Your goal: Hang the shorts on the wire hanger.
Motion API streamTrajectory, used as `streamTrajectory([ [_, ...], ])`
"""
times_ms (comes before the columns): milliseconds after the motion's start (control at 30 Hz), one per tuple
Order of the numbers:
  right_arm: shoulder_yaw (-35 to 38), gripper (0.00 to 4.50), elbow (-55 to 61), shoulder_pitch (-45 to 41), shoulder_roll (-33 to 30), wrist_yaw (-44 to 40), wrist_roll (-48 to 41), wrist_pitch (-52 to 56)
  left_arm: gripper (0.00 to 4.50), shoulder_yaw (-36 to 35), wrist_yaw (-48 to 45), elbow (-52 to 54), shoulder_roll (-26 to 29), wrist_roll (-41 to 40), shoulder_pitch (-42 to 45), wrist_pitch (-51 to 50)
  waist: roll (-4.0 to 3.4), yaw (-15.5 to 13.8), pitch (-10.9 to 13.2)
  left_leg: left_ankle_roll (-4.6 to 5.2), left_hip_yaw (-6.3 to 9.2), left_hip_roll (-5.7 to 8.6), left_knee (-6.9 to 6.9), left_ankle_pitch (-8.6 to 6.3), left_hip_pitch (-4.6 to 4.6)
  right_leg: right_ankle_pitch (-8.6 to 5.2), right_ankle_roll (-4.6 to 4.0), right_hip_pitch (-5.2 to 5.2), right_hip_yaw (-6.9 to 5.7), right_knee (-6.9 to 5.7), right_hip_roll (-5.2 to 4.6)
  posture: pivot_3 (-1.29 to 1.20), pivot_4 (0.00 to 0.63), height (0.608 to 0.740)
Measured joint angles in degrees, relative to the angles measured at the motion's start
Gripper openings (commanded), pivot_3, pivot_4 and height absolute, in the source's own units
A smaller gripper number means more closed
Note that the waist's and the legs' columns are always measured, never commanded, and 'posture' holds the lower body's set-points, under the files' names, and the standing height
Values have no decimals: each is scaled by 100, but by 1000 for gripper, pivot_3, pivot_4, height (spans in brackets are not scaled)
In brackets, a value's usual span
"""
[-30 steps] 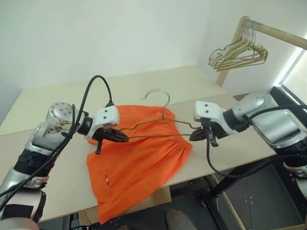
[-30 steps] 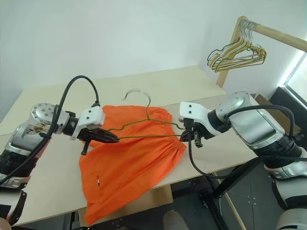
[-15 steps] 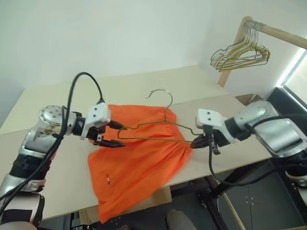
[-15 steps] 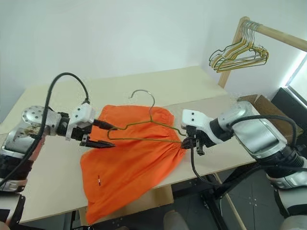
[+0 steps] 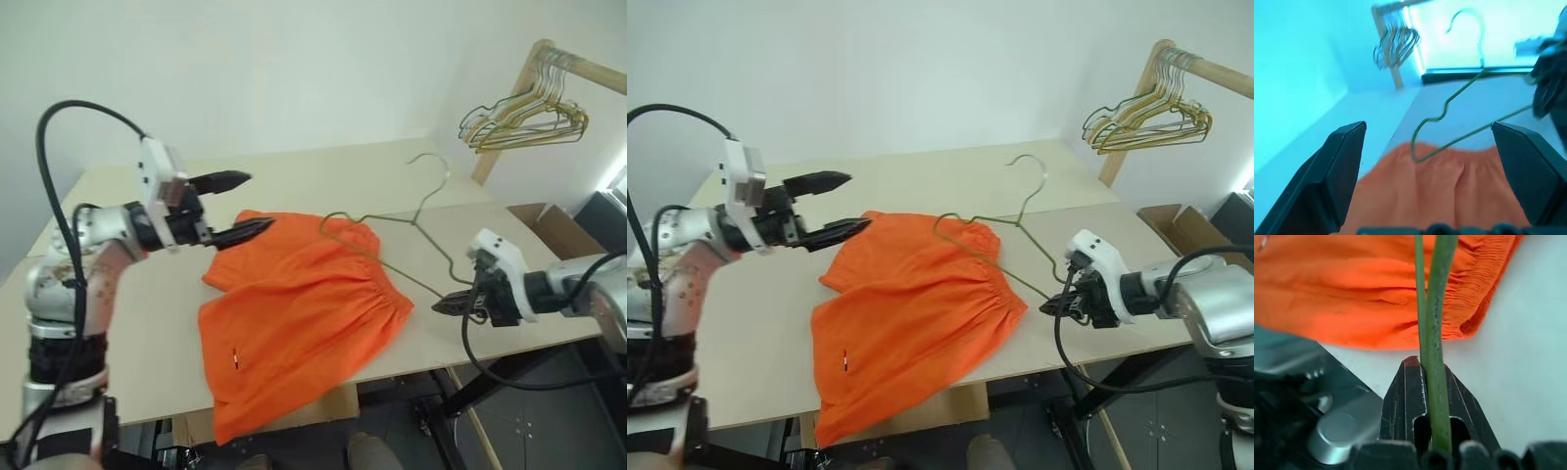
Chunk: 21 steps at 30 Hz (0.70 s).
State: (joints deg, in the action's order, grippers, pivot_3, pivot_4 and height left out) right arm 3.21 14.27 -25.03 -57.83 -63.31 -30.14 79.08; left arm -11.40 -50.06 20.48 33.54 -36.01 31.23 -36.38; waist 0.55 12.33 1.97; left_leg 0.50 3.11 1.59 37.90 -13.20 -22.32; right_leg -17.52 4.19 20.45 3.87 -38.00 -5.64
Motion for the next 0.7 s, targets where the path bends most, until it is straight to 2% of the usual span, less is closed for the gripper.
streamTrajectory([
  [33, 118, 0, -207, -10, 23, 80, -108, 348, 4439, 21, 336, 358, -227, -163, -10, -161, 1, -14, 0, 0, 0, 0, 0, 0, 0, 0, 0, -3, 0, 2, 2, -226, 0, 740],
  [100, 287, 0, -549, -14, 59, 260, -185, 803, 4439, 146, 648, 890, -327, -394, -79, -369, 1, -23, -1, 0, -4, 1, 0, 0, 0, 0, -1, -3, 3, 3, 4, -218, 0, 740],
  [233, 399, 0, -936, 128, 4, 514, -271, 1192, 4439, 267, 806, 1434, -181, -890, -373, -795, -9, -35, -6, 1, -9, 1, 0, 0, 8, 0, -1, -8, 4, 2, 17, -217, 0, 740],
  [400, 400, 0, -1284, 439, -254, 612, -387, 1223, 4439, 401, 243, 1509, 478, -936, -942, -807, -11, -39, -7, 1, -17, 1, 0, 0, 13, 0, -2, -17, 5, 15, 24, -221, 0, 740],
  [700, 80, 0, -1659, 562, -522, 460, -732, 1225, 4439, 385, -614, 1305, 1082, -878, -1222, -311, -12, -46, -6, 5, -22, -6, 0, -3, 12, 2, -4, -21, 4, 33, 31, -228, 0, 740],
])
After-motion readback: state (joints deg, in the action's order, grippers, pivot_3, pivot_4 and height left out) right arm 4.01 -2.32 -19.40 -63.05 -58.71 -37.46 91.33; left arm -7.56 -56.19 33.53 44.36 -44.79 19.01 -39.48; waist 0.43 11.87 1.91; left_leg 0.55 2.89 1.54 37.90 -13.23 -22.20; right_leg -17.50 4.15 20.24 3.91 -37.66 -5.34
